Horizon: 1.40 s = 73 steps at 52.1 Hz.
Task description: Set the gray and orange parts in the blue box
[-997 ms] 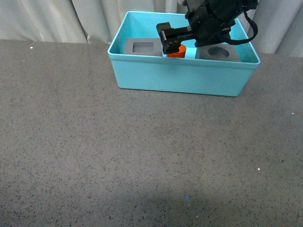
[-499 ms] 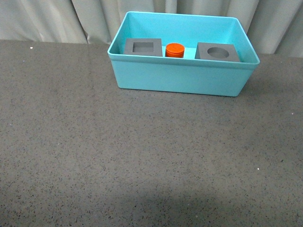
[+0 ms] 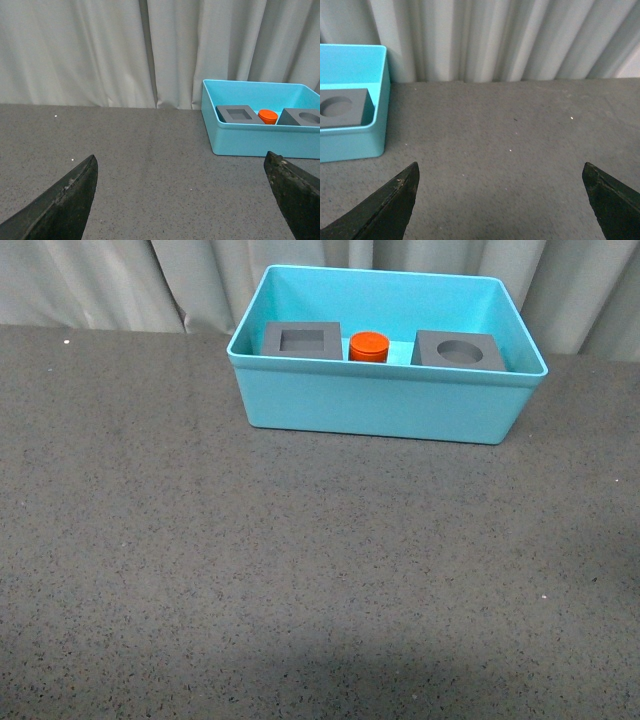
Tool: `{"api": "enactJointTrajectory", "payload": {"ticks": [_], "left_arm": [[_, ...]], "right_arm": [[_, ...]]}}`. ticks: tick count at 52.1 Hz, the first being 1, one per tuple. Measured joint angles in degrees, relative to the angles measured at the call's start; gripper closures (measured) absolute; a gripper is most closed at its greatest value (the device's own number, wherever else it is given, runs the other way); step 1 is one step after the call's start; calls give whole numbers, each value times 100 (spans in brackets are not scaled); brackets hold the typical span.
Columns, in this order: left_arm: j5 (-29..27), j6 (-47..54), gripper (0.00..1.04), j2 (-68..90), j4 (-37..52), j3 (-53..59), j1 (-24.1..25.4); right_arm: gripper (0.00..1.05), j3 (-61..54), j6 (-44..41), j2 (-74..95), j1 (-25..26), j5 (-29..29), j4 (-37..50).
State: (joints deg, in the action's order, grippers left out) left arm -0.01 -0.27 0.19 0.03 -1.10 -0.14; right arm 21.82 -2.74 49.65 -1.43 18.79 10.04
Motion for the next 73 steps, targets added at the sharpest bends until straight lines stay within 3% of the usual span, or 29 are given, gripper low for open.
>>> {"api": "enactJointTrajectory", "payload": {"ticks": [6, 8, 11, 13, 29, 73], "left_arm": [[0, 2, 7, 0, 0, 0, 0], [0, 0, 7, 2, 0, 0, 0], [2, 2, 7, 0, 0, 0, 0], [4, 2, 7, 0, 0, 0, 0], [0, 2, 7, 0, 0, 0, 0], [-2, 0, 7, 0, 0, 0, 0]], "right_arm": [[10, -461, -96, -780, 142, 59, 98], [15, -697, 7, -1049, 208, -566, 623], [30, -1054, 131, -1370, 175, -1676, 1419], [38, -1163, 155, -1497, 136, -1878, 1473], [104, -1740, 214, -2337, 142, -1871, 1158], [104, -2159, 216, -3882, 142, -1886, 103]]}}
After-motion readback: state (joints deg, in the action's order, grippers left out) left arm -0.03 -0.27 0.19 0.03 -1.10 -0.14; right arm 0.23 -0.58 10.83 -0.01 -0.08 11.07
